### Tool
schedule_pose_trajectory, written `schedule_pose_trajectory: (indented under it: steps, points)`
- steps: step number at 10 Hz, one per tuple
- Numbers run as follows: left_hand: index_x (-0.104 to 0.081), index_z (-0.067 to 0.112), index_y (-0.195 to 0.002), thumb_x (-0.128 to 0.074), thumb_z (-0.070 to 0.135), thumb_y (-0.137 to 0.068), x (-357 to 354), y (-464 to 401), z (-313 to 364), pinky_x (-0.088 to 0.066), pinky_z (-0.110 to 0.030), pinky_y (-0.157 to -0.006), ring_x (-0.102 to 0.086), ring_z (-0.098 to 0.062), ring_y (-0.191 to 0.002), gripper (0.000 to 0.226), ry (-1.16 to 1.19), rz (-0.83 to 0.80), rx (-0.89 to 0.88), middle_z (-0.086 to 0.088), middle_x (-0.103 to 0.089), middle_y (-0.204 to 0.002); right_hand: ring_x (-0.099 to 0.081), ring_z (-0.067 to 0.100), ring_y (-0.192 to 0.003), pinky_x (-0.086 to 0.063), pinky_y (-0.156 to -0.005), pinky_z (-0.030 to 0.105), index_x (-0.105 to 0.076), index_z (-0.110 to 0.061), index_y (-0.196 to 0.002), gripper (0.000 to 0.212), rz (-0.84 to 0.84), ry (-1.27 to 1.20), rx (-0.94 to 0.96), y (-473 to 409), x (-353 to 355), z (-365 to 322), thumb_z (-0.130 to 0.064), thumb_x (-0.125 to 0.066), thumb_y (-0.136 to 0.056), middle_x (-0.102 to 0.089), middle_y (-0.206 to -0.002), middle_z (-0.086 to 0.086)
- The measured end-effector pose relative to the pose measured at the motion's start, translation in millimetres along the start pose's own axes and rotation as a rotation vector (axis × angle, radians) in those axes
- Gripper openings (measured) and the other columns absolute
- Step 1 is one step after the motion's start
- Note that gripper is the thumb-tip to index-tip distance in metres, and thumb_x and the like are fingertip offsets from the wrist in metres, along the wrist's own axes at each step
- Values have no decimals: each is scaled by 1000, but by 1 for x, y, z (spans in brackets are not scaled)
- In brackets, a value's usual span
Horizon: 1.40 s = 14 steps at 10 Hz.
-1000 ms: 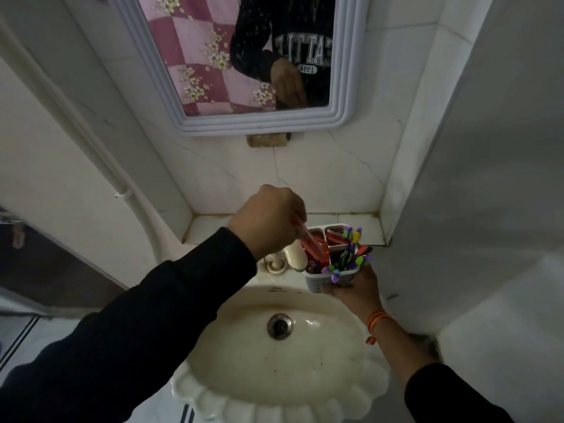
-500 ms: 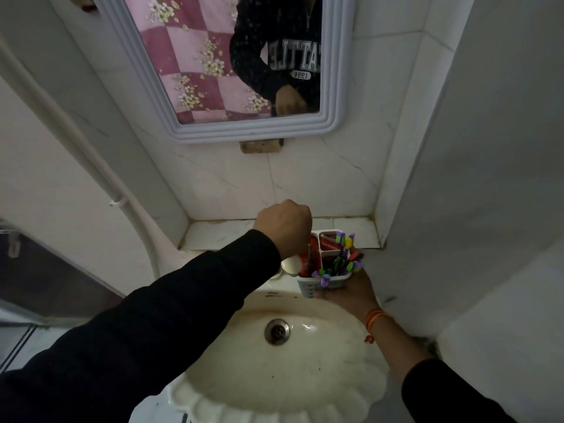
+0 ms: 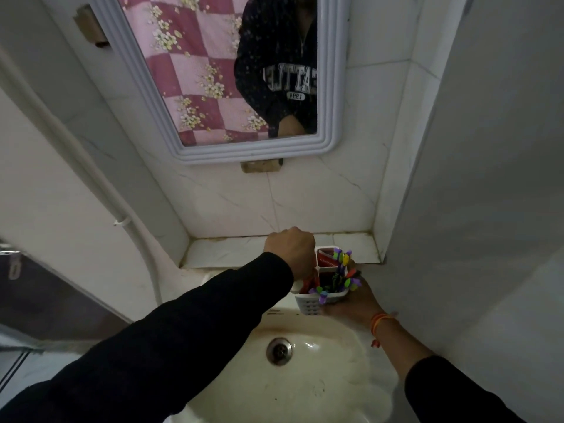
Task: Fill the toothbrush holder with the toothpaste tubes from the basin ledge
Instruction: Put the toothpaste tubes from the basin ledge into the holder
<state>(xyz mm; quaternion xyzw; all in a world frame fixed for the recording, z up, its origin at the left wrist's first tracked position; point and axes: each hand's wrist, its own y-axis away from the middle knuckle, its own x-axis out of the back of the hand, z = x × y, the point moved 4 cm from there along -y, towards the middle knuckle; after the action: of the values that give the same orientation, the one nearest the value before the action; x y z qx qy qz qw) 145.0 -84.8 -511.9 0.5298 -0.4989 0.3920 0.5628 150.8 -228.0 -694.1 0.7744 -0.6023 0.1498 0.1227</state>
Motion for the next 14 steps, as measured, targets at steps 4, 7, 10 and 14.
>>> schedule_pose_trajectory:
  steps: [4, 7, 10, 14]
  points:
    - [-79, 15, -106, -58, 17, -92, 6, -16, -42, -54, -24, -82, -70, -17, -94, 25, 553, 86, 101, -6, -76, -107, -57, -27, -100, -47, -86, -2, -46, -10, -138, 110, 141, -148, -54, 0, 19, -5, -2, -101, -42, -64, -120, -6]
    - [-63, 8, -83, -58, 11, -95, -11, -60, -18, -51, -28, -70, -71, -23, -86, 13, 477, -301, 92, -17, -73, -116, -70, 15, -107, -58, -87, 26, -59, -15, -131, 95, 192, -86, -282, -39, 51, -9, -22, -95, -44, -71, -116, 0]
    - [-56, 11, -79, -55, 6, -96, -30, -93, 11, -55, -29, -72, -74, -25, -104, 17, 698, -356, 156, -16, -74, -103, -69, 29, -96, -50, -104, 48, -59, 2, -131, 50, 252, -18, -303, -78, 70, 16, -3, -71, -83, -67, -115, 18]
    - [-58, 4, -138, -63, 18, -92, -6, -60, 2, -46, -31, -98, -55, -29, -130, 48, 626, -173, 104, -14, -59, -140, -67, 32, -113, -44, -82, 21, -70, -15, -124, 38, 275, 250, -397, -18, 64, -20, -33, -64, -91, -72, -123, 13]
